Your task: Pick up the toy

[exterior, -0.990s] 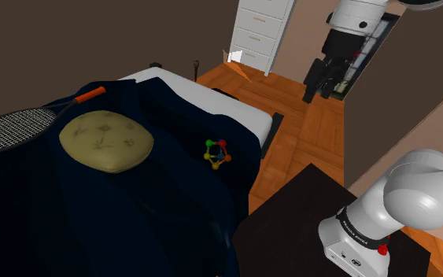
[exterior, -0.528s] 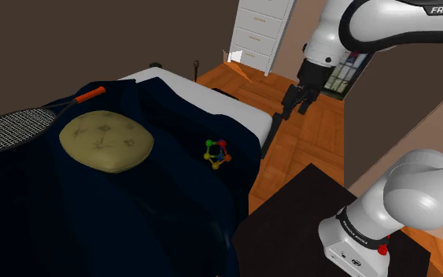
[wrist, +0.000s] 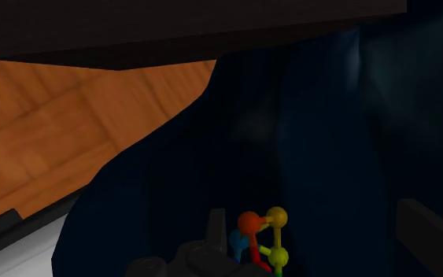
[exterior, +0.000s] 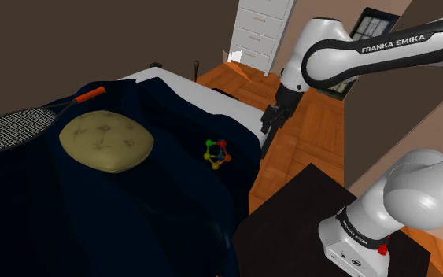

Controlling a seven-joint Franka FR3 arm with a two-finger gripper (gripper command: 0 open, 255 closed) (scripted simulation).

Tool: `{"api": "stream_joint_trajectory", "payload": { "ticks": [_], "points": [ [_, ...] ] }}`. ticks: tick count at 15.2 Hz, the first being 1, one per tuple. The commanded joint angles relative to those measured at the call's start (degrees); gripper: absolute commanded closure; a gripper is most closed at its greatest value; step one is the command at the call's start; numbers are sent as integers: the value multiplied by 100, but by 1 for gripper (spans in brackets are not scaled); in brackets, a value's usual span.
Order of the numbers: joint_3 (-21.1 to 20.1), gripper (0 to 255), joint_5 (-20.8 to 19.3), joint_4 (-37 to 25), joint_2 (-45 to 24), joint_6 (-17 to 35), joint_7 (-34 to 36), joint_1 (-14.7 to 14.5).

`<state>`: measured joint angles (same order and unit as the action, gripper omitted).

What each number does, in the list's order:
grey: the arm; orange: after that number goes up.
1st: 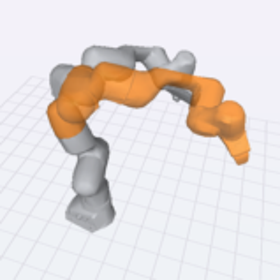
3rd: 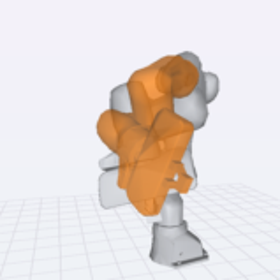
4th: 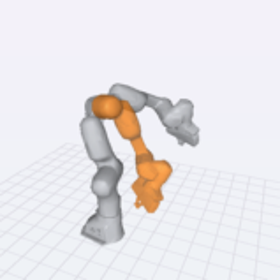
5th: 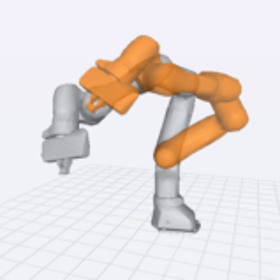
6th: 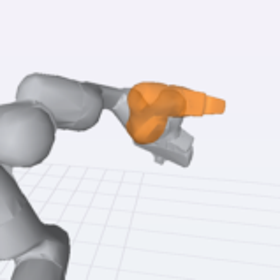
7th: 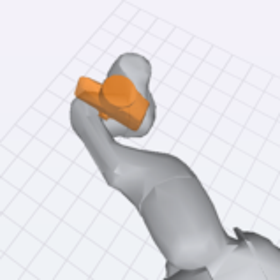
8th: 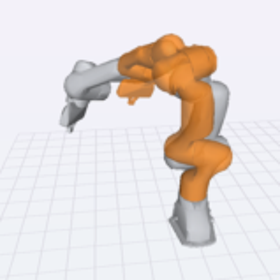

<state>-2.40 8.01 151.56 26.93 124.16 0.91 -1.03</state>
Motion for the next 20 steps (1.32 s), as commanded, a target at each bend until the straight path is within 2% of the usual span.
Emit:
{"api": "stream_joint_trajectory", "payload": {
  "ticks": [1,7,12,20],
  "points": [
    [29,0,46,49,-460,581,-132,-9],
    [114,0,308,-85,-1871,2014,-566,-88],
    [128,0,745,-489,-3144,3004,-1092,-139],
    [-237,0,1427,-1607,-5154,4099,-1955,155]
  ]
}}
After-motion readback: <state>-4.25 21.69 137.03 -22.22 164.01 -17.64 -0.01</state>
